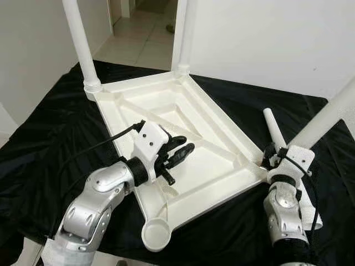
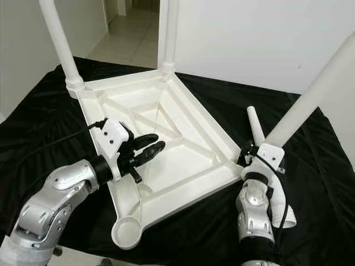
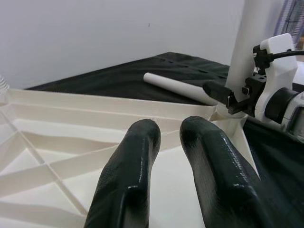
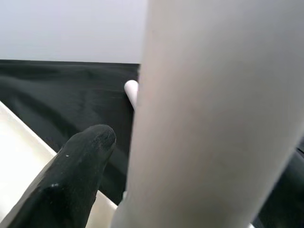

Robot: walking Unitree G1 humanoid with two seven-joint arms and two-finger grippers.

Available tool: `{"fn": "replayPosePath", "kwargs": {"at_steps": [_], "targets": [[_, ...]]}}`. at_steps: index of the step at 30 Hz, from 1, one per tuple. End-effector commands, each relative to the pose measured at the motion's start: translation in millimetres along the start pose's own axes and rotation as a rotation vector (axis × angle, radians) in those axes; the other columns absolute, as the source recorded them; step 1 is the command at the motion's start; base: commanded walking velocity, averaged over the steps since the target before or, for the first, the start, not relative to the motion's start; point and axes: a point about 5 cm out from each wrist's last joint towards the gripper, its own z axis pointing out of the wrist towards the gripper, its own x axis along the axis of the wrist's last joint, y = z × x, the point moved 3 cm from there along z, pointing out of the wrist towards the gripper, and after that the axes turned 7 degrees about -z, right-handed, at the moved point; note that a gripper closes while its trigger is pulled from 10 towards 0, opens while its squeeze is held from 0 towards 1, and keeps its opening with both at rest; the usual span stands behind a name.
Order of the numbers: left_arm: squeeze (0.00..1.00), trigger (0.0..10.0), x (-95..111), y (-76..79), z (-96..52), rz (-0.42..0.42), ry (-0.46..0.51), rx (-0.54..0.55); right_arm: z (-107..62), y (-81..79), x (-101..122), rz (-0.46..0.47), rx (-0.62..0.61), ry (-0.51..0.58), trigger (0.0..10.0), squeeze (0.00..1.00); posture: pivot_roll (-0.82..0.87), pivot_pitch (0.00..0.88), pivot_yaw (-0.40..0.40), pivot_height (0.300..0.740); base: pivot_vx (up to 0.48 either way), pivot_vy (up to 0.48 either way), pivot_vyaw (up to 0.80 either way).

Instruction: Building children table

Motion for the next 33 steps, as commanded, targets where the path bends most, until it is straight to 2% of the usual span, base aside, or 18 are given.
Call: {"fn": "replayPosePath", "kwargs": {"at_steps": [1, 8, 10, 14, 15, 16, 17, 25, 32, 33], "targets": [[0.0, 10.0, -2.0, -0.6, 1.6, -0.007, 0.002, 0.022, 3.7, -2.7, 4.6, 0.012, 0.053, 0.026, 10.0, 0.0, 0.16, 0.011, -0.072, 0.74, 0.0, 0.0, 0.0], [0.0, 10.0, -1.6, -0.3, 2.5, -0.009, 0.006, 0.02, 6.8, -8.7, 12.5, 0.018, 0.175, 0.068, 10.0, 0.0, 0.15, 0.013, -0.074, 0.74, 0.0, 0.0, 0.0], [0.0, 10.0, -1.5, -0.1, 2.9, -0.011, 0.007, 0.02, 7.6, -11.8, 17.6, 0.019, 0.244, 0.096, 10.0, 0.0, 0.15, 0.014, -0.073, 0.74, 0.0, 0.0, 0.0], [0.0, 10.0, -1.4, -0.1, 3.0, -0.012, 0.007, 0.02, 8.0, -12.4, 19.2, 0.017, 0.266, 0.106, 10.0, 0.0, 0.15, 0.016, -0.074, 0.74, 0.0, 0.0, 0.0], [0.0, 10.0, -1.3, -0.3, 3.0, -0.012, 0.008, 0.02, 8.2, -12.2, 21.3, 0.002, 0.285, 0.12, 9.5, 0.0, 0.15, 0.016, -0.073, 0.74, 0.0, 0.0, 0.0], [0.0, 10.0, -1.3, -0.3, 3.0, -0.012, 0.008, 0.02, 8.2, -12.2, 21.3, 0.002, 0.285, 0.12, 9.5, 0.0, 0.15, 0.016, -0.073, 0.74, 0.0, 0.0, 0.0], [0.0, 10.0, -1.1, -0.4, 3.0, -0.012, 0.008, 0.021, 8.6, -11.3, 22.4, -0.003, 0.303, 0.129, 10.0, 0.0, 0.15, 0.016, -0.073, 0.74, 0.0, 0.0, 0.0], [0.0, 10.0, -0.8, -1.0, 2.8, -0.011, 0.009, 0.023, 10.5, -9.2, 27.6, 0.008, 0.354, 0.15, 10.0, 0.0, 0.15, 0.02, -0.069, 0.74, 0.0, 0.0, 0.0], [0.0, 10.0, 0.1, -1.9, 1.7, -0.009, 0.006, 0.022, 11.5, -7.3, 33.9, 0.033, 0.487, 0.155, 10.0, 0.0, 0.15, 0.024, -0.061, 0.74, 0.0, 0.0, 0.0], [0.0, 10.0, 0.3, -2.0, 1.4, -0.007, 0.005, 0.02, 9.9, -7.8, 35.6, 0.039, 0.555, 0.15, 10.0, 0.0, 0.15, 0.025, -0.059, 0.74, 0.0, 0.0, 0.0]]}}
